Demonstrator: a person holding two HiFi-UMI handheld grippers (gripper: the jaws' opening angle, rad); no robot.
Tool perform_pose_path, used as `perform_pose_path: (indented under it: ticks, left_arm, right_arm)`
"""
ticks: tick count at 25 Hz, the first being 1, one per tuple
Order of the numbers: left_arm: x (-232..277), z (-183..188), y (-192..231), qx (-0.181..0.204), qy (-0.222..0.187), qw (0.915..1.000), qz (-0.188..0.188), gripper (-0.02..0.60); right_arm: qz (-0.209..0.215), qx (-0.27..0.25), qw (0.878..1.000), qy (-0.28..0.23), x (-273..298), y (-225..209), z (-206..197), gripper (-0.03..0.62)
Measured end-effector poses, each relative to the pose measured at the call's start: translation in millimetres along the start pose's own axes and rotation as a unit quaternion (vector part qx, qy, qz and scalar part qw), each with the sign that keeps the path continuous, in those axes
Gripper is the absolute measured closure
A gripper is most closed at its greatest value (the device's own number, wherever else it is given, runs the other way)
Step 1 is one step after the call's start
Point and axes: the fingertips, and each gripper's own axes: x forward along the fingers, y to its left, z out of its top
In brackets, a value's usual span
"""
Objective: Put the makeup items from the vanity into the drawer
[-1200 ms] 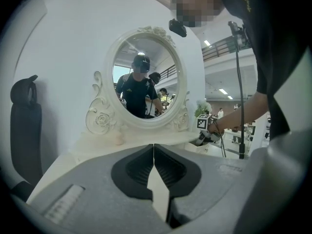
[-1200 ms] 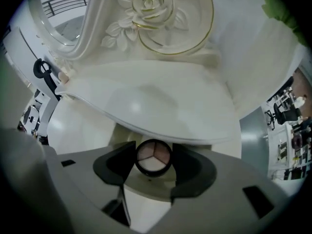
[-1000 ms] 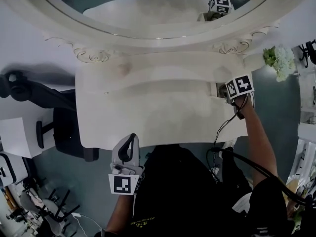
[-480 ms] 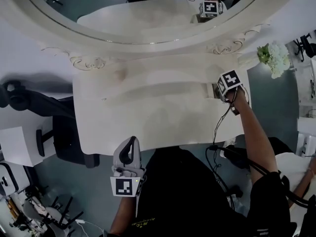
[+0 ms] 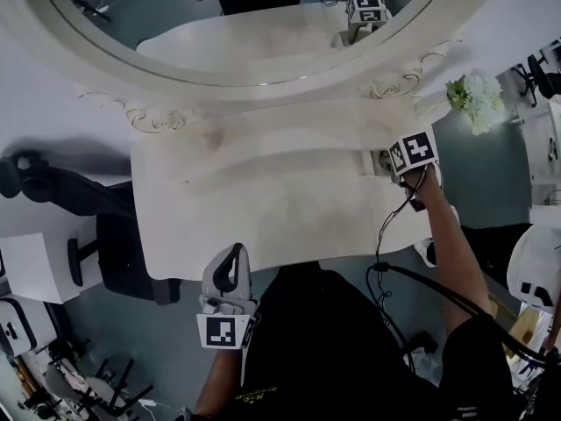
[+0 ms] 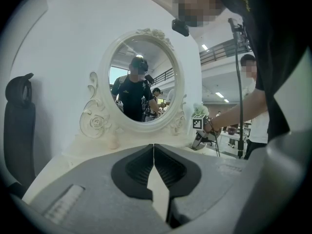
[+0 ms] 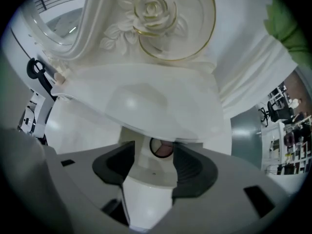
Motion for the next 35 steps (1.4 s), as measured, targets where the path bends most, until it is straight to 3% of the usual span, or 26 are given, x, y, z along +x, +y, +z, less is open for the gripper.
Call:
perform_pose_path:
  ticks: [4, 9, 16, 20, 24, 27, 29, 30, 32, 35]
  left_arm:
    - [3.3, -1.1, -3.7, 0.008, 0.017, 0.9998, -0.011, 0.560]
    - [7.3, 11.0, -9.8, 0.019, -0.001, 0.9995, -0.026, 0.560]
    - [10.3, 35.6, -19.7, 0.037, -0.041, 0.9974, -0.047, 0.560]
    - [5.1, 35.7, -21.7, 0.044, -0.025, 0.9973, -0.052, 0.560]
    - [0.1, 50.8, -23.3, 0.059, -0.043, 0.9958, -0.056, 0.559]
    - [-5.9, 62.4, -24.5, 0.062, -0.060, 0.9947, -0.056, 0.560]
    - [-10.8, 67.9, -25.9, 0.064, -0.069, 0.9940, -0.055, 0.559]
    - [-13.2, 70.4, -27.0, 0.065, -0.073, 0.9937, -0.055, 0.560]
    - [-17.6, 76.3, -29.3, 0.067, -0.083, 0.9928, -0.055, 0.560]
    - [-22.8, 85.1, -33.6, 0.068, -0.096, 0.9915, -0.055, 0.560]
  right_arm:
    - [0.016, 0.003, 0.998, -0.057, -34.8, 17.5, 10.4, 0.353]
    - [0.026, -0.008, 0.987, -0.160, -101.7, 46.5, 26.8, 0.367]
    - [0.028, -0.031, 0.946, -0.322, -214.9, 85.9, 33.6, 0.376]
    - [0.036, -0.045, 0.921, -0.385, -264.0, 111.6, 17.9, 0.378]
    - [0.045, -0.051, 0.885, -0.460, -298.7, 132.9, -7.4, 0.393]
    - [0.063, -0.044, 0.831, -0.551, -324.0, 145.9, -29.1, 0.402]
    - [0.053, -0.041, 0.792, -0.607, -335.2, 149.1, -47.6, 0.421]
    - [0.044, -0.039, 0.778, -0.626, -337.3, 149.1, -56.7, 0.442]
    - [0.032, -0.032, 0.761, -0.648, -337.1, 148.5, -71.6, 0.462]
    - [0.030, -0.026, 0.745, -0.665, -331.2, 151.5, -86.1, 0.491]
